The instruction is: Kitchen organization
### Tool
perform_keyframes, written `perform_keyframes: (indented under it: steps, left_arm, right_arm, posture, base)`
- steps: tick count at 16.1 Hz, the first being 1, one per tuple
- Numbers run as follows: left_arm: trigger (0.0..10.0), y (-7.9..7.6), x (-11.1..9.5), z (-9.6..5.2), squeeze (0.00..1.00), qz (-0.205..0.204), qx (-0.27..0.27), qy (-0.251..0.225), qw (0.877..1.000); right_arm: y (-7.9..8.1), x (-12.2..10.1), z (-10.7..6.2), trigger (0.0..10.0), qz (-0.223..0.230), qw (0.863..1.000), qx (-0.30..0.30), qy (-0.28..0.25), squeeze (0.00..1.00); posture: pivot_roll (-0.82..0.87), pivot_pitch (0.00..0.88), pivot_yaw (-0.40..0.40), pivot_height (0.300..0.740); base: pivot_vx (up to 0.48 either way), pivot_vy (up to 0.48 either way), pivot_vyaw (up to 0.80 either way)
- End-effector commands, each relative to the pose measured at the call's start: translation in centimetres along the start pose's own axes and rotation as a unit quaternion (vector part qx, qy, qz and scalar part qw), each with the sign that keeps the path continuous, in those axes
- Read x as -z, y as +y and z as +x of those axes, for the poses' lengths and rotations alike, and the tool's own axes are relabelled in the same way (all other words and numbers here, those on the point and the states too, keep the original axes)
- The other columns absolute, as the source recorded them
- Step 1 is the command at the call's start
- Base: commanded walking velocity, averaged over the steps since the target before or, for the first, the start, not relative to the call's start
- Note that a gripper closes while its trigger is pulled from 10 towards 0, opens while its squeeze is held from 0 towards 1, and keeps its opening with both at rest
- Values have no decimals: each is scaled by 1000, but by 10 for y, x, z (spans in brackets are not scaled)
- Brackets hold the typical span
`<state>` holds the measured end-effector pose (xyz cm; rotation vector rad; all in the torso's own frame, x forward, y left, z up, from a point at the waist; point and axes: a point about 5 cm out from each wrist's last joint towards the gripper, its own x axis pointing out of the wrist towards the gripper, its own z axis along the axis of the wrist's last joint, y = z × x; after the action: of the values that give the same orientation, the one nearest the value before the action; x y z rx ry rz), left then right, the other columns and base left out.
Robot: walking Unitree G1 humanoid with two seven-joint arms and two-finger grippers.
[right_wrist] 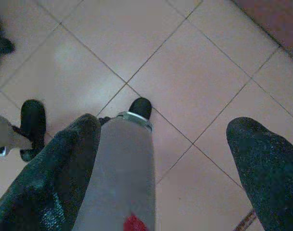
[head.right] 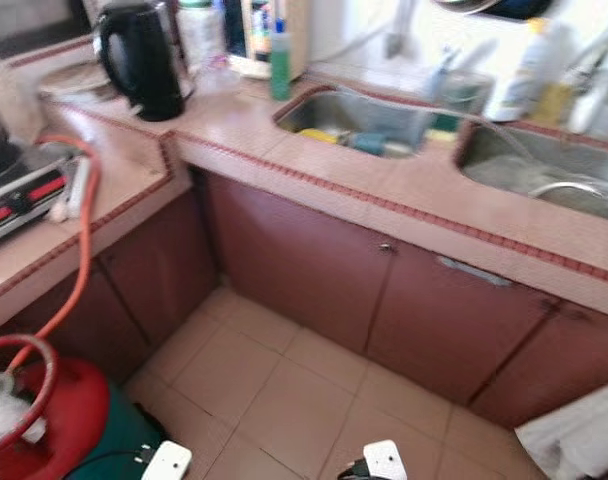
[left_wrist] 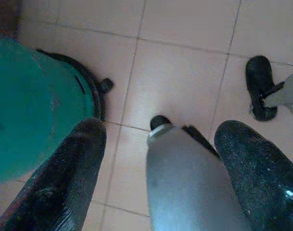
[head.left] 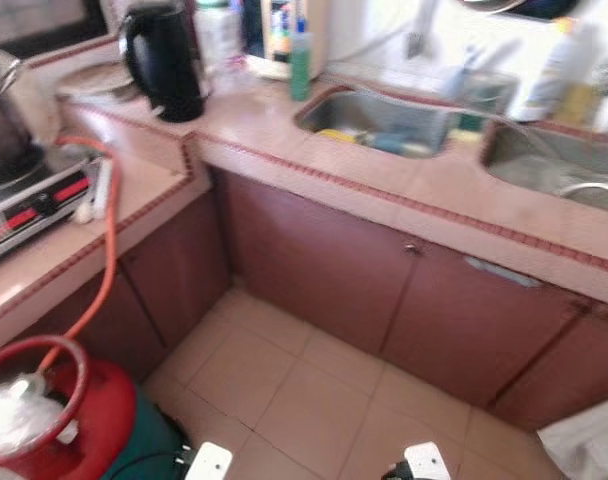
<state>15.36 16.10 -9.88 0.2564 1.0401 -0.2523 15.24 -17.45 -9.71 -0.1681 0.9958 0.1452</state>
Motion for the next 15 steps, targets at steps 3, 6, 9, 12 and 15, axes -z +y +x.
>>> perform_keyframes:
  steps: [3, 6, 9, 12, 15]
  left_arm:
    - [10000, -1, -3, 1, 0, 4, 2, -2, 1000]
    - [10000, -1, -3, 1, 0, 4, 2, -2, 1000]
    - [10000, 0, -3, 1, 0, 3, 1, -2, 1000]
    - [10000, 1, -4, 1, 0, 2, -1, -2, 1000]
    - [10000, 2, -4, 1, 0, 1, -2, -3, 1000]
  right_arm:
    - [-1, 6, -1, 10000, 2, 1000, -1, 14, 0]
    - [0, 5, -1, 10000, 5, 1000, -2, 14, 0]
    - [0, 5, -1, 10000, 8, 1000, -3, 13, 0]
    - [0, 4, 0, 10000, 12, 1000, -4, 13, 0]
    - [0, 3, 0, 10000, 13, 1000, -5, 12, 0]
  posture:
    - [-74, 0, 15, 740]
    - [-73, 0, 17, 740]
    - [-71, 0, 18, 740]
    - [-66, 0, 17, 740]
    - [-65, 0, 16, 740]
  base:
    - [-161, 0, 0]
    - [-160, 0, 0]
    - [-240, 0, 0]
    - [-80, 0, 0]
    - [-245, 0, 0]
